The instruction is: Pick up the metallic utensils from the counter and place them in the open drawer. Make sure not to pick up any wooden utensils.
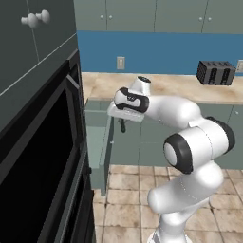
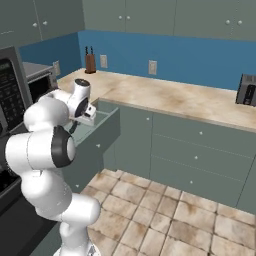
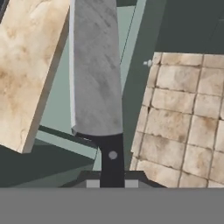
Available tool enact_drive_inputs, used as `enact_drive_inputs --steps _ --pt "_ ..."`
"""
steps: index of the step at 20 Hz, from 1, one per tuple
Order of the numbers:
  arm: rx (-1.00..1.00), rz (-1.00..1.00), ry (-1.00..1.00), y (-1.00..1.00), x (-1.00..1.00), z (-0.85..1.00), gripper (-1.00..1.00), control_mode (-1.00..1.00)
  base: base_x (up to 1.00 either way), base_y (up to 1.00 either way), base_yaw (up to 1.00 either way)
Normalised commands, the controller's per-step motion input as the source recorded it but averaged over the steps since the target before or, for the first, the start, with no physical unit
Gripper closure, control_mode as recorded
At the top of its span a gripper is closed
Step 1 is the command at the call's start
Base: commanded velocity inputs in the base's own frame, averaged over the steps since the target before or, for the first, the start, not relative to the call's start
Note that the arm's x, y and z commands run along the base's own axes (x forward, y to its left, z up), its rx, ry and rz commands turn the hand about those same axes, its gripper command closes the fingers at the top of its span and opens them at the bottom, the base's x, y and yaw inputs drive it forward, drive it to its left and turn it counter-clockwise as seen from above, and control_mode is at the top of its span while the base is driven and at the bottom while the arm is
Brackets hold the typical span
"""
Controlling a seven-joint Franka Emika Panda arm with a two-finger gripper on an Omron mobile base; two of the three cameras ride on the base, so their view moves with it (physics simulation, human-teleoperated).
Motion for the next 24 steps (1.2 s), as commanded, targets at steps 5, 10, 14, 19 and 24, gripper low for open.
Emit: enact_drive_inputs --steps 5,10,14,19,24 --pt "0.03 -0.13 0.07 0.40 0.18 -0.35 1.00 -1.00 0.00 0.00 0.00" --pt "0.00 -0.16 0.16 0.40 0.43 -0.48 1.00 -1.00 0.00 0.00 0.00" --pt "0.05 -0.07 0.14 0.03 0.30 -0.51 1.00 -1.00 0.00 0.00 0.00" --pt "0.10 -0.02 0.07 0.01 0.32 -0.42 1.00 -1.00 0.00 0.00 0.00" --pt "0.04 -0.02 0.00 0.18 0.26 -0.29 1.00 -1.00 0.00 0.00 0.00"
